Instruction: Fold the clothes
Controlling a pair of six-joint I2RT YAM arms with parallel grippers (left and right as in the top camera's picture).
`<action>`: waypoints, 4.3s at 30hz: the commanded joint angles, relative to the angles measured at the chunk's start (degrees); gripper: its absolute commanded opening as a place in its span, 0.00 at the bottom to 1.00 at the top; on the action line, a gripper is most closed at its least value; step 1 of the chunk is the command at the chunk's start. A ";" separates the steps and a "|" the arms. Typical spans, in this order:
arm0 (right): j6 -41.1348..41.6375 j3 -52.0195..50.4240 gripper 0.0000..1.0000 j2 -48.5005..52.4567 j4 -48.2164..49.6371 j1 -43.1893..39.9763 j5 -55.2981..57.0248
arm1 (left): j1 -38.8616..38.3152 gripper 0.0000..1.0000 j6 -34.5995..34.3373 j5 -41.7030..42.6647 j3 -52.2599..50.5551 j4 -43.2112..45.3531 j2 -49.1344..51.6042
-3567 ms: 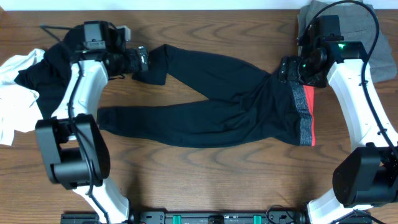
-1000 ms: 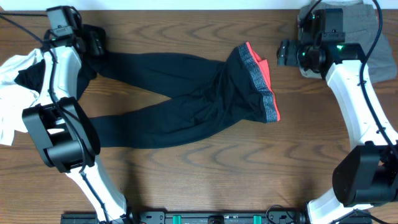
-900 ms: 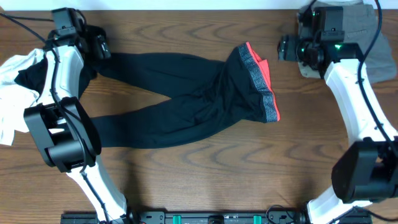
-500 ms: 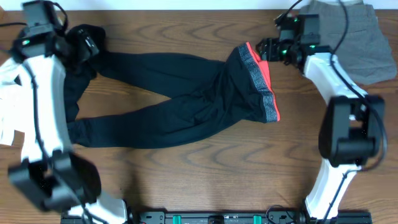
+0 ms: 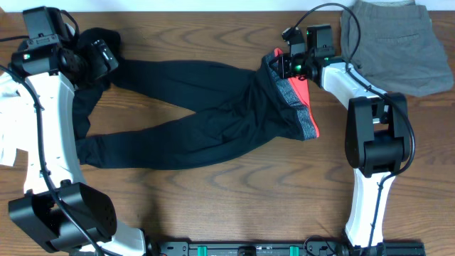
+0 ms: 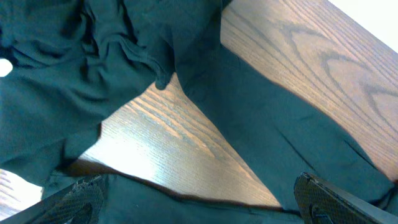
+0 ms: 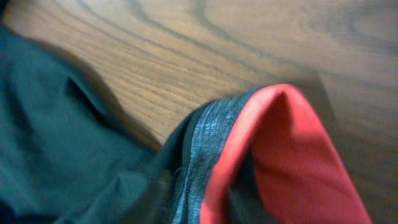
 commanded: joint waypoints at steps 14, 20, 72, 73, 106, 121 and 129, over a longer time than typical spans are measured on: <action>7.41 22.05 0.01 -5.18 -50.71 -5.55 19.17 | 0.09 0.98 -0.31 0.48 -0.22 -0.11 0.35; 7.17 17.99 0.09 -5.09 -57.33 -5.22 19.15 | 0.09 0.98 -0.31 0.48 -0.22 -0.09 0.35; -0.79 14.71 0.06 5.75 -20.35 -7.37 6.51 | 0.09 0.98 -0.31 0.46 -0.33 -0.13 3.98; -0.79 14.71 0.01 5.75 -20.33 -7.37 6.51 | 0.09 0.98 -0.31 0.46 -0.33 -0.11 3.98; 0.42 29.68 0.59 6.95 -36.41 -10.75 1.73 | 0.09 0.98 -0.31 0.46 -0.33 0.13 3.98; -1.81 28.26 0.37 15.50 -38.42 -10.80 -7.72 | 0.09 0.98 -0.28 0.44 -0.33 0.11 3.98; -2.80 28.24 0.26 15.80 -37.97 -10.78 -11.98 | 0.09 0.98 -0.28 0.46 -0.33 0.09 3.98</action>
